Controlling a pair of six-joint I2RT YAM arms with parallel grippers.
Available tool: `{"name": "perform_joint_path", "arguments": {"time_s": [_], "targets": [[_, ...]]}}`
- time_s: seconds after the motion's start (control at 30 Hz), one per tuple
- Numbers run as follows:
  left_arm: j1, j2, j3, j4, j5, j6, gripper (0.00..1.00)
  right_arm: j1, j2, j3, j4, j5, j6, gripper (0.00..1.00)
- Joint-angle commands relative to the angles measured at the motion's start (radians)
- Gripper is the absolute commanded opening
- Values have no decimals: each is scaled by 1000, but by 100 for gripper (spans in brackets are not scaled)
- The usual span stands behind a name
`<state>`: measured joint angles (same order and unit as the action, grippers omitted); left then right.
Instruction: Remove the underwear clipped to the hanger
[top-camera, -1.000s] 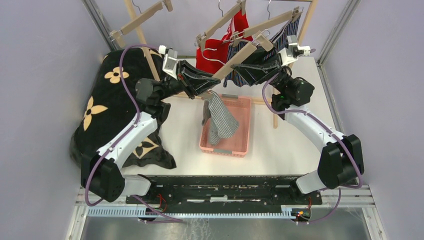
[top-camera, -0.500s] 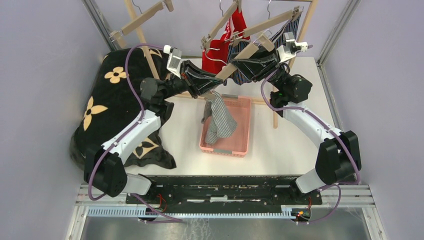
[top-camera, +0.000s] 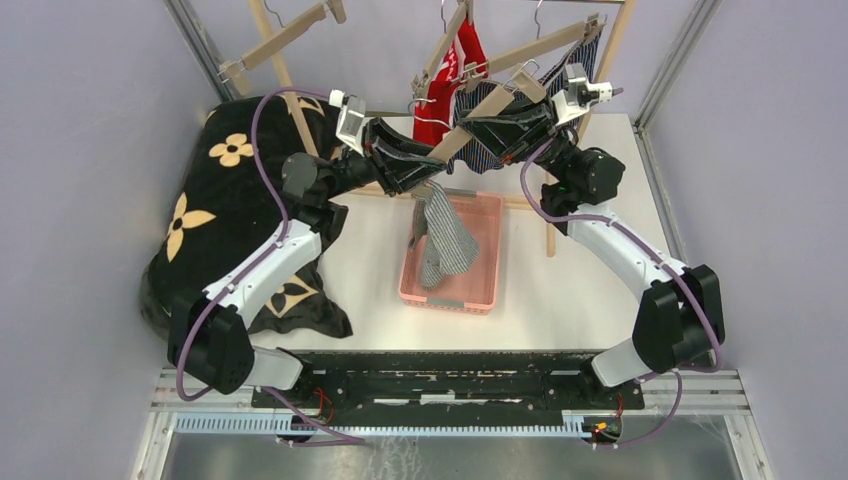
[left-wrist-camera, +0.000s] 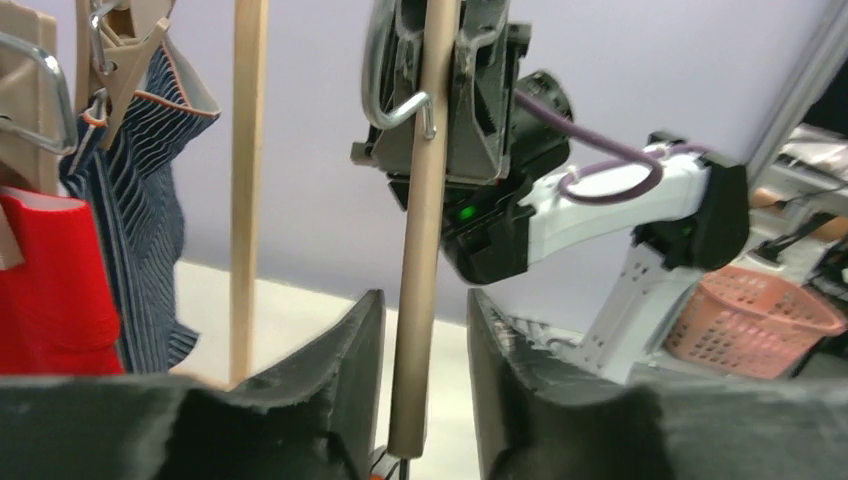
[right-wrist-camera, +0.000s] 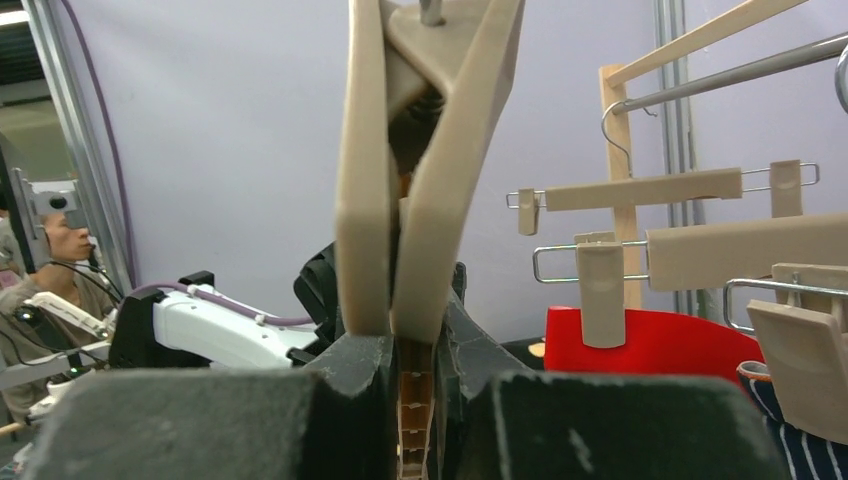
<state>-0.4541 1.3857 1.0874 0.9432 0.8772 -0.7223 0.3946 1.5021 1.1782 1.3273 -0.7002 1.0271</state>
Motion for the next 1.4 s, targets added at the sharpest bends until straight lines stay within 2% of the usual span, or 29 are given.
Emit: {"name": "perform_joint_path", "arguments": {"time_s": [0.0, 0.07, 0.17, 0.33, 0.77, 1.0, 1.03, 1.07, 1.1, 1.13, 1.27, 1.37], "targets": [[-9, -64, -6, -73, 1, 99, 57, -2, -64, 2, -6, -4, -62, 1], [-10, -88, -24, -131, -12, 172, 63, -2, -83, -3, -7, -6, -56, 1], [-10, -129, -45, -254, -52, 280, 67, -3, -116, -16, -9, -4, -59, 1], [-9, -185, -102, -287, -88, 341, 69, -2, -144, -27, -12, -2, -62, 1], [-9, -181, -119, -241, -84, 310, 57, -2, -128, -34, -69, 27, -127, 1], [-9, -153, -105, -236, -63, 305, 30, -2, -100, -30, -92, 54, -160, 1], [-9, -146, -103, -233, -62, 306, 22, -3, -97, -28, -98, 57, -170, 1], [-8, -134, -100, -228, -62, 303, 11, -3, -93, -22, -107, 61, -178, 1], [-6, -125, -96, -224, -65, 300, 4, -3, -87, -18, -113, 65, -183, 1], [-6, -117, -93, -218, -66, 295, 3, -3, -81, -12, -115, 67, -183, 1], [-4, -83, -66, -190, -42, 264, 3, -2, -69, -3, -105, 63, -172, 1], [-3, -78, -57, -185, -56, 259, 44, -2, -70, -3, -110, 55, -174, 1]]}}
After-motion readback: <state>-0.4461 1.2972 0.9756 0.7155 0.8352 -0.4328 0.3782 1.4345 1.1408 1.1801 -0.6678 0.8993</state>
